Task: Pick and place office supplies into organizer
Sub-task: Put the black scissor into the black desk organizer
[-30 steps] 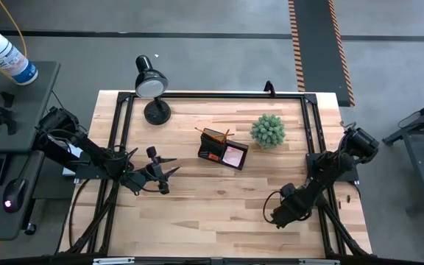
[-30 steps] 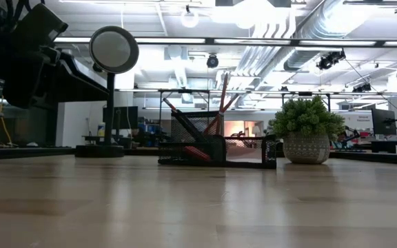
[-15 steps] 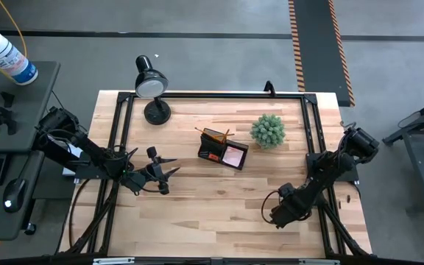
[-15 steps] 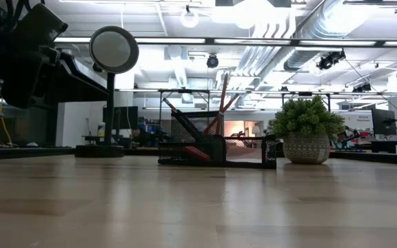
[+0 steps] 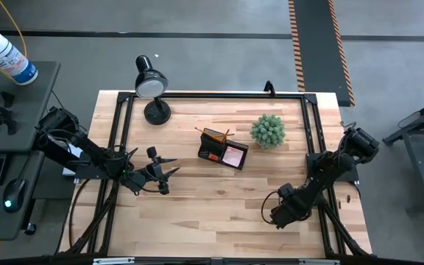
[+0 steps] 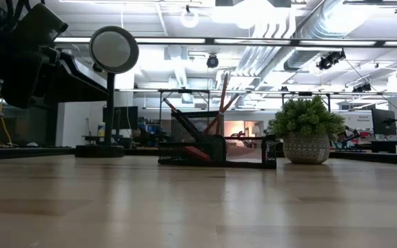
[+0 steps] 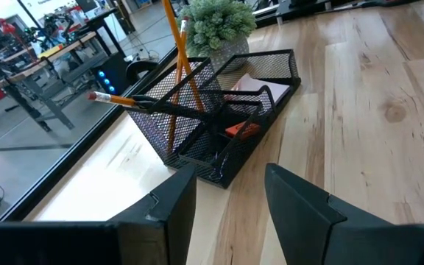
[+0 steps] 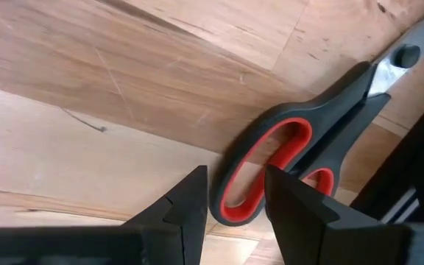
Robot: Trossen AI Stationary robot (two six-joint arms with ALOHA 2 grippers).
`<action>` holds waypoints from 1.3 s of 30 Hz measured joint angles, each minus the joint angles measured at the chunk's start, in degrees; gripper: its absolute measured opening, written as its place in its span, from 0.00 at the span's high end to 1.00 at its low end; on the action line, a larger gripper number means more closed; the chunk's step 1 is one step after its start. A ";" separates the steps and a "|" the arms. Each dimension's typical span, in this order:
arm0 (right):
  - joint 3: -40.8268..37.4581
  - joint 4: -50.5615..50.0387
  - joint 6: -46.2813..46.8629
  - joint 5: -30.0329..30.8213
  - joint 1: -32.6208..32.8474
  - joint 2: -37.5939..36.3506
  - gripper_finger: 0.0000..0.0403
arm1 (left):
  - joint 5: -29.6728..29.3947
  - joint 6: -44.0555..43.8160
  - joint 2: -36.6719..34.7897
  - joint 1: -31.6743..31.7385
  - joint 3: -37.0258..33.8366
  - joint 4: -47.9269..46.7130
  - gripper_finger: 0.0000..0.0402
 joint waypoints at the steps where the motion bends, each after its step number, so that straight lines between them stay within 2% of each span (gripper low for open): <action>1: -0.62 0.89 0.10 -0.06 0.00 0.00 0.68 | 0.00 0.01 0.00 -0.02 0.00 -0.02 0.63; 6: -5.46 8.74 0.27 -1.63 -0.05 -0.42 0.69 | 0.00 0.02 0.00 0.00 0.00 -0.04 0.63; 10: -7.67 13.09 -0.31 -1.63 -0.10 -0.70 0.80 | -0.02 0.02 0.00 -0.02 0.00 -0.02 0.63; 13: -7.07 12.80 -2.73 -0.36 -0.02 -0.65 0.94 | -0.02 0.02 0.00 -0.01 0.00 -0.02 0.63; 14: -6.70 12.35 -3.37 0.12 0.01 -0.59 0.96 | -0.03 0.02 0.00 -0.02 0.00 -0.02 0.63; 18: -4.36 10.42 -5.43 2.80 0.17 -0.16 0.94 | -0.02 0.02 0.00 -0.02 0.00 0.00 0.63; 20: -2.37 7.59 -6.67 4.10 0.17 0.04 0.96 | -0.04 0.02 0.00 0.00 0.00 0.00 0.63; 23: 0.94 3.88 -7.77 10.16 0.07 0.26 0.98 | -0.05 0.08 0.00 -0.02 0.00 0.01 0.63; 27: 5.05 0.99 -11.17 15.21 -0.02 0.22 0.98 | -0.06 0.47 0.02 0.00 0.00 0.07 0.63; 34: 12.73 -0.72 -20.21 28.08 -0.36 0.09 0.98 | -0.04 0.45 0.02 0.00 0.00 0.09 0.63; 39: 16.23 -0.61 -27.00 34.73 -1.06 0.00 0.98 | -0.01 0.45 0.02 -0.01 0.00 0.07 0.63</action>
